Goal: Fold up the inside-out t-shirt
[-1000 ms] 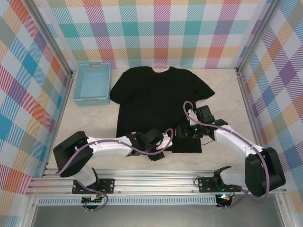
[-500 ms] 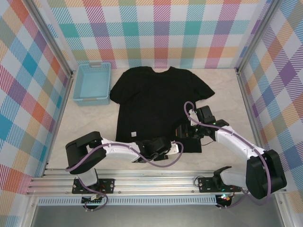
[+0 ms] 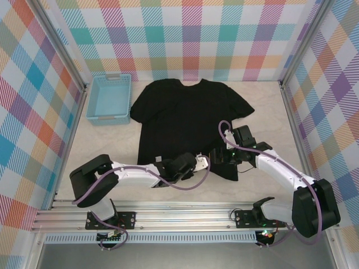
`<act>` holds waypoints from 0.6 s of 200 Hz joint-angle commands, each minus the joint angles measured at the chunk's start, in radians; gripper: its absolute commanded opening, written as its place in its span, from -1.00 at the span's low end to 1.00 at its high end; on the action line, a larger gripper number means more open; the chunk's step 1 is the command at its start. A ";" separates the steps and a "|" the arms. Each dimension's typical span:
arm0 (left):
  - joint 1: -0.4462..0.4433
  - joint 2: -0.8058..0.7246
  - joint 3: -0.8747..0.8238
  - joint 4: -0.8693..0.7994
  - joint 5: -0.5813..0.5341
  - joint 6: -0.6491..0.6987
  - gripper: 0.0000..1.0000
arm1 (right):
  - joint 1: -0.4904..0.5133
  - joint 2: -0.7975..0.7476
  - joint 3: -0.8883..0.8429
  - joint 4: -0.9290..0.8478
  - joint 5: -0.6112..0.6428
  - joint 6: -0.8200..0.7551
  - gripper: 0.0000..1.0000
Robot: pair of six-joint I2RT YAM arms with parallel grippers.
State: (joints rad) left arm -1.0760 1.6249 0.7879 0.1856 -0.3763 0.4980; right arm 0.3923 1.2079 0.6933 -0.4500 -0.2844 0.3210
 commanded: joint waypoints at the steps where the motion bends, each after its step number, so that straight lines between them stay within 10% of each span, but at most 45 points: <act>1: 0.034 -0.042 -0.010 -0.024 0.036 -0.035 -0.16 | 0.001 0.006 0.015 -0.011 0.002 -0.020 0.37; 54: 0.093 -0.031 0.012 -0.075 0.061 -0.056 -0.12 | 0.001 0.012 0.014 -0.009 0.001 -0.017 0.37; 120: 0.222 -0.036 0.081 -0.294 0.443 -0.160 -0.33 | 0.001 0.022 0.013 -0.002 -0.002 -0.016 0.37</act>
State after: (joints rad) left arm -0.9081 1.6024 0.8181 0.0147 -0.1398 0.4019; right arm 0.3923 1.2167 0.6933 -0.4496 -0.2844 0.3214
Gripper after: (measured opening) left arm 0.338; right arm 0.686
